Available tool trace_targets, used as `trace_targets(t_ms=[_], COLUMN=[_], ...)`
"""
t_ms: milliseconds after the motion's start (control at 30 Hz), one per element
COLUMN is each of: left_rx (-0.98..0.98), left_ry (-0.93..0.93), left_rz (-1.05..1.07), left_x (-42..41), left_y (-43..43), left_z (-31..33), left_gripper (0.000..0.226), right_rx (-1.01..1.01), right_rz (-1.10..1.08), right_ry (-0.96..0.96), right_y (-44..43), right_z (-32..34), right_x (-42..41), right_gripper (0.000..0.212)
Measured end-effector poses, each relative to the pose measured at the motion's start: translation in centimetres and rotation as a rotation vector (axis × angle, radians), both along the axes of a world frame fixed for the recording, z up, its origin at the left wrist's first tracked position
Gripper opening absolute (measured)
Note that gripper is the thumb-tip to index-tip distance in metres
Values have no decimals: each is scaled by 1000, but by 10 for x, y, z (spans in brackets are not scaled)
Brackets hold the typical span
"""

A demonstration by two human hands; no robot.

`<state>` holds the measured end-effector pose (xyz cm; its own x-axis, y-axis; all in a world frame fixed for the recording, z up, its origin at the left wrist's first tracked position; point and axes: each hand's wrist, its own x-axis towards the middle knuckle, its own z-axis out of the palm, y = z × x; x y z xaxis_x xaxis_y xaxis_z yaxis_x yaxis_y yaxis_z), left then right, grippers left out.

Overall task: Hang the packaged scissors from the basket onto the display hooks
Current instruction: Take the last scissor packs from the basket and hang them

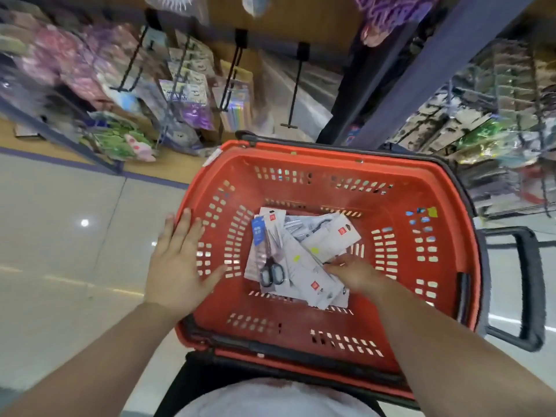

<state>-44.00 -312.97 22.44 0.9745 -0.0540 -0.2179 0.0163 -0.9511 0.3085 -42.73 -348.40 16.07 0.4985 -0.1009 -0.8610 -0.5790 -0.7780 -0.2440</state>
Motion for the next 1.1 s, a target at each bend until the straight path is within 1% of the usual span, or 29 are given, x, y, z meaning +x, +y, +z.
trace_targets(t_ms=[100,233,333,400,500,567,600,667,700,767,833,867,933,967,1067,1100], left_rx=[22,62,89,119,167,167,146,81,57,51,35,7,-118,-189,-360,-388], left_ry=[-21,-47,-42,-28,-47,-92,-114,-116,-74,78,227,265,263,233,139,143], left_rz=[-5,-5,9,13,-3,-22,-43,-137,-209,-354,-427,-447,-445,-417,-214,-124], left_x=[-2,-1,0,1,2,0,-2,-6,-7,-6,-4,-2,2,5,13,16], left_y=[2,-1,-4,-6,-11,-18,-24,-42,-53,-76,-100,-108,-119,-123,-131,-133], left_z=[-5,-6,-4,-1,5,8,9,8,7,4,-5,-10,-17,-19,-21,-16], left_gripper=[104,100,93,93,90,88,87,94,101,114,117,117,108,99,59,42], right_rx=[-47,-60,-100,-108,-19,42,70,150,193,281,377,427,505,528,548,569], right_rz=[196,209,335,352,253,182,136,-4,-95,-265,-396,-454,-570,-614,-712,-743], right_ry=[63,97,52,18,-1,-16,-27,-49,-52,-38,-23,-7,40,64,116,126], right_y=[-3,2,9,10,11,12,12,12,12,9,7,5,2,2,4,5], right_z=[-33,-61,-61,-56,-38,-20,-9,16,29,54,76,86,99,103,110,111], right_x=[2,-3,-1,2,12,19,22,28,31,34,37,38,41,42,44,45], right_gripper=[49,51,39,32,27,15,17,33,36,30,24,24,24,23,13,16])
